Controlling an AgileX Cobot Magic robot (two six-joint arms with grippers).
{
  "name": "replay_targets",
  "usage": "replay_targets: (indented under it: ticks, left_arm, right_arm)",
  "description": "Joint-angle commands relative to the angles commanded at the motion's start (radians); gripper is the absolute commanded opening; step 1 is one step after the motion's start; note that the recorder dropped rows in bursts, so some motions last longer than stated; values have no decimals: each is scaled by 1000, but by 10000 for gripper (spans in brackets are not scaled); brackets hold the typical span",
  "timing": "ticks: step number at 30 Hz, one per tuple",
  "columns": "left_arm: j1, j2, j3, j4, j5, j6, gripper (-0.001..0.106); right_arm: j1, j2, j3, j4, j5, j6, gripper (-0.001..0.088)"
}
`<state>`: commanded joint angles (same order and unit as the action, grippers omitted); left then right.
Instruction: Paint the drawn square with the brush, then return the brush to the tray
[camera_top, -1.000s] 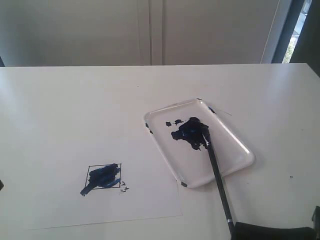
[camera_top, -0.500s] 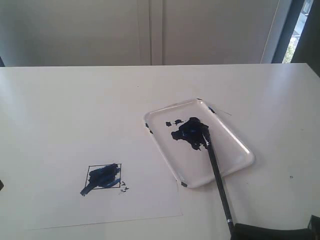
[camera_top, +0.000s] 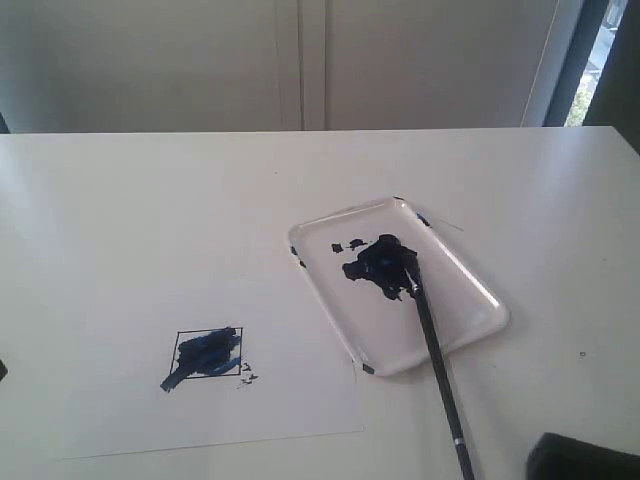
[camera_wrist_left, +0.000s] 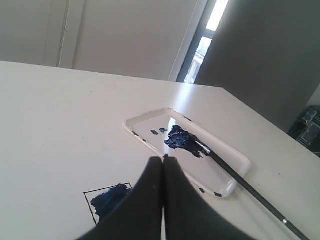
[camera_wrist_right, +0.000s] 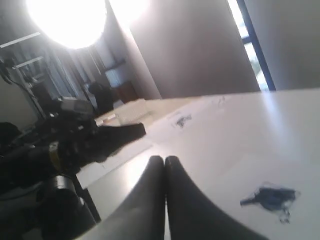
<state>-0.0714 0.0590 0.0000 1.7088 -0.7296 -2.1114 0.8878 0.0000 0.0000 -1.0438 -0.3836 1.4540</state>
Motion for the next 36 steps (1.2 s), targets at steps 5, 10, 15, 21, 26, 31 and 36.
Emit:
replay_targets:
  ticks: [5, 10, 15, 21, 26, 31, 36]
  left_arm:
    - [0, 0, 0, 0, 0, 0, 0]
    - [0, 0, 0, 0, -2, 0, 0]
    - [0, 0, 0, 0, 0, 0, 0]
    - [0, 0, 0, 0, 0, 0, 0]
    - [0, 0, 0, 0, 0, 0, 0]
    - [0, 0, 0, 0, -2, 0, 0]
    - [0, 0, 0, 0, -2, 0, 0]
  right_arm:
    - [0, 0, 0, -3, -49, 0, 0]
    - [0, 0, 0, -3, -48, 0, 0]
    - [0, 0, 0, -3, -48, 0, 0]
    - [0, 0, 0, -3, -48, 0, 0]
    - [0, 0, 0, -3, -48, 0, 0]
    - [0, 0, 0, -3, -48, 0, 0]
    - [0, 0, 0, -3, -48, 0, 0]
